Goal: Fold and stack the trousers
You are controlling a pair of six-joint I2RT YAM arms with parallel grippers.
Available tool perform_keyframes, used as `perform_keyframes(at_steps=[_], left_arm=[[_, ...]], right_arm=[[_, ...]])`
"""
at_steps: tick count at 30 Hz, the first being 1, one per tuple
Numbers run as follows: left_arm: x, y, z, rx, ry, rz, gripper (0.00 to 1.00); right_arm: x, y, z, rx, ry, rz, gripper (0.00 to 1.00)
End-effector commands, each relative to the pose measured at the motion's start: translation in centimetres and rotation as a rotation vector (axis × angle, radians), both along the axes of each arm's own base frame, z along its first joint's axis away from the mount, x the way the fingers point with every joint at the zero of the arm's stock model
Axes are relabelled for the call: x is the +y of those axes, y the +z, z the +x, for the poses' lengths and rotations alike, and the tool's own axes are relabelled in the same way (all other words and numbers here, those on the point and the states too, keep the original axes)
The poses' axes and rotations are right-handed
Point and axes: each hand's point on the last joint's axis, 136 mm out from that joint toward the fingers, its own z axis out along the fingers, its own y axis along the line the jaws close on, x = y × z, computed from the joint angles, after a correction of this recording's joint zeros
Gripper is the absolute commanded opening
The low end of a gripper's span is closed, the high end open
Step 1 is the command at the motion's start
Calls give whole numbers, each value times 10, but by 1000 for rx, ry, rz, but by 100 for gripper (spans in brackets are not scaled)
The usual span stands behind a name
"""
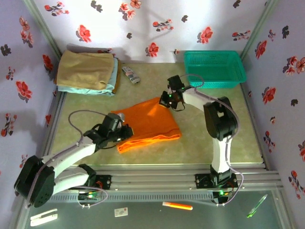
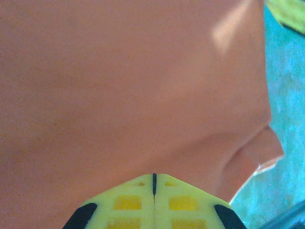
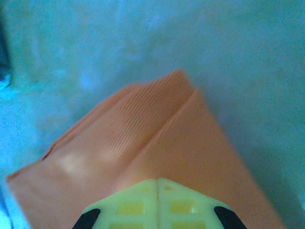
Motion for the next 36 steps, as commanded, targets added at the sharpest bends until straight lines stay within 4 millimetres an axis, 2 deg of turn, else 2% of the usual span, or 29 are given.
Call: perform_keyframes(at_steps=[1, 5, 9, 11, 14, 16, 18, 21, 23, 25, 29, 33, 36], left_arm=[[-2, -28, -15, 6, 29, -7, 0], [26, -78, -43, 49, 80, 47, 0], [43, -95, -56, 58, 89, 97, 0], [42, -87, -55, 42, 75, 98, 0], [32, -44, -44, -35, 26, 94, 1], [33, 0, -29, -119, 28, 101, 14], [49, 37, -13, -168, 75, 139, 36], [80, 72, 24, -194, 182, 205, 60], [99, 81, 51, -190, 256, 271, 66], [115, 83, 79, -187, 312, 362, 66], [119, 66, 140, -172, 331, 443, 67], [124, 45, 193, -194, 343, 498, 67], [138, 31, 230, -196, 359, 542, 67]], right_arm=[[-4, -27, 8, 58, -11, -39, 0], [-18, -51, 4, 96, -55, -87, 0], [-32, -54, 2, 106, -105, -80, 0], [-30, -44, 2, 97, -96, -48, 0], [-25, -14, 0, 59, -64, -6, 1], [-23, 11, -3, 19, -50, 25, 4], [-24, 39, -8, -30, -42, 47, 11], [-27, 71, -17, -91, -39, 76, 22], [-29, 85, -24, -122, -40, 90, 29], [-31, 94, -31, -143, -35, 101, 33], [-34, 100, -42, -179, -15, 115, 45], [-34, 89, -54, -171, 22, 124, 55], [-36, 81, -61, -170, 32, 129, 60]])
